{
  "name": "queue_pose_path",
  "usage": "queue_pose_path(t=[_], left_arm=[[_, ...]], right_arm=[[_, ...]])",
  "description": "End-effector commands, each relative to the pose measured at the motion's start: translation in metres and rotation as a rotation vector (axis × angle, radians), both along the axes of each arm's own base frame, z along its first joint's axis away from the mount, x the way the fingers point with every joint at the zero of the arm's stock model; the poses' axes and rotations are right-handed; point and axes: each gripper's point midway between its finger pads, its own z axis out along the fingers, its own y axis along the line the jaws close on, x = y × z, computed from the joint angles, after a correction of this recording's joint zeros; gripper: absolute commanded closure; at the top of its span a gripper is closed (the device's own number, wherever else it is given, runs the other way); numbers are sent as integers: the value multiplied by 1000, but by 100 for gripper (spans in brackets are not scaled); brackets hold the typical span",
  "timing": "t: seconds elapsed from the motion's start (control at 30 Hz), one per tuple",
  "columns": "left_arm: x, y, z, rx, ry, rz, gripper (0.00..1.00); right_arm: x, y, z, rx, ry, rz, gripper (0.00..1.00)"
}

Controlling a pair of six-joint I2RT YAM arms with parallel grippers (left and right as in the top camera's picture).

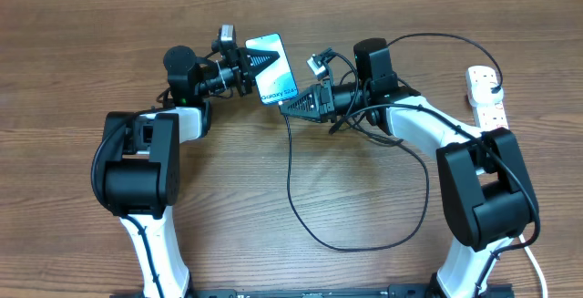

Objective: Plug charger to phone and switch on socket

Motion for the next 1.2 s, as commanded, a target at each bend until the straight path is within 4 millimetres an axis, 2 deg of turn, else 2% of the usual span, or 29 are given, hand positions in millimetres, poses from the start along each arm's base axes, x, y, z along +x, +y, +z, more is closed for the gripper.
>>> queue_pose_path(t=[0.0,0.97,1.17], left_arm=[[-2,-8,6,-2,-27,-37,96],[-3,-9,6,3,-42,-42,96],[-9,-18,6,10,-63,-72,95]], right_arm=[[6,-2,16,0,-43,-28,96],[13,-10,17,1,-32,-55,96],[18,-10,18,-3,-36,-76,96]])
